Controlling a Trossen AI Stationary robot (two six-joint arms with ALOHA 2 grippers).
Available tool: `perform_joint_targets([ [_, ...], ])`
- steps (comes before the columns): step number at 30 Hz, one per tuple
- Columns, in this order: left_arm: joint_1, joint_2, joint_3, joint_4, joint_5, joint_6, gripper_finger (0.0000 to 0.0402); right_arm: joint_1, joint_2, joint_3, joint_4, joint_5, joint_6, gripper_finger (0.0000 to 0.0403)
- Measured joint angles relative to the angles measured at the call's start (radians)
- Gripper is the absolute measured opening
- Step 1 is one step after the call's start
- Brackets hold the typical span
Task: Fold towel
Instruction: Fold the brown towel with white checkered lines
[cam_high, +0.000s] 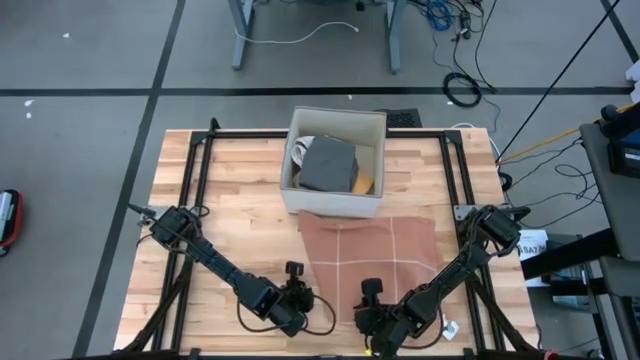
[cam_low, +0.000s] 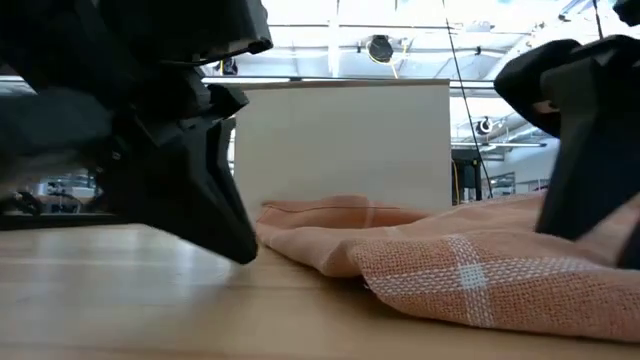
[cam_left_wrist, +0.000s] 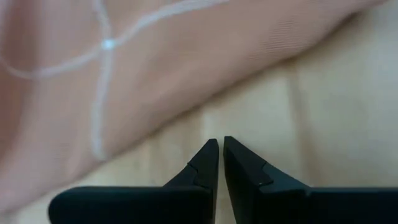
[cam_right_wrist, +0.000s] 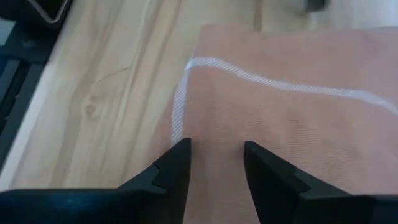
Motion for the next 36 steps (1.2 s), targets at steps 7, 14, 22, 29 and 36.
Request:
perform_joint_targets([
  [7,-0.007,0.001,-0.013,0.068,-0.08,0.152,0.005,0.0,0.004,0.0,-0.01,-0.059,0.001,0.011],
  [14,0.016,0.001,-0.013,0.073,-0.143,0.192,0.0118,-0.001,0.004,0.0,-0.009,-0.06,0.014,0.0088],
  [22,0.048,0.002,-0.033,0.072,-0.1,0.302,0.014,-0.001,0.004,0.0,-0.009,-0.06,0.023,0.0084],
  [29,0.084,-0.002,-0.084,0.141,-0.09,0.37,0.014,-0.001,0.004,0.0,-0.008,-0.06,0.042,0.0084],
  [36,0.117,-0.001,-0.091,0.199,-0.097,0.467,0.0114,-0.001,0.004,0.0,-0.001,-0.091,0.05,0.0081],
])
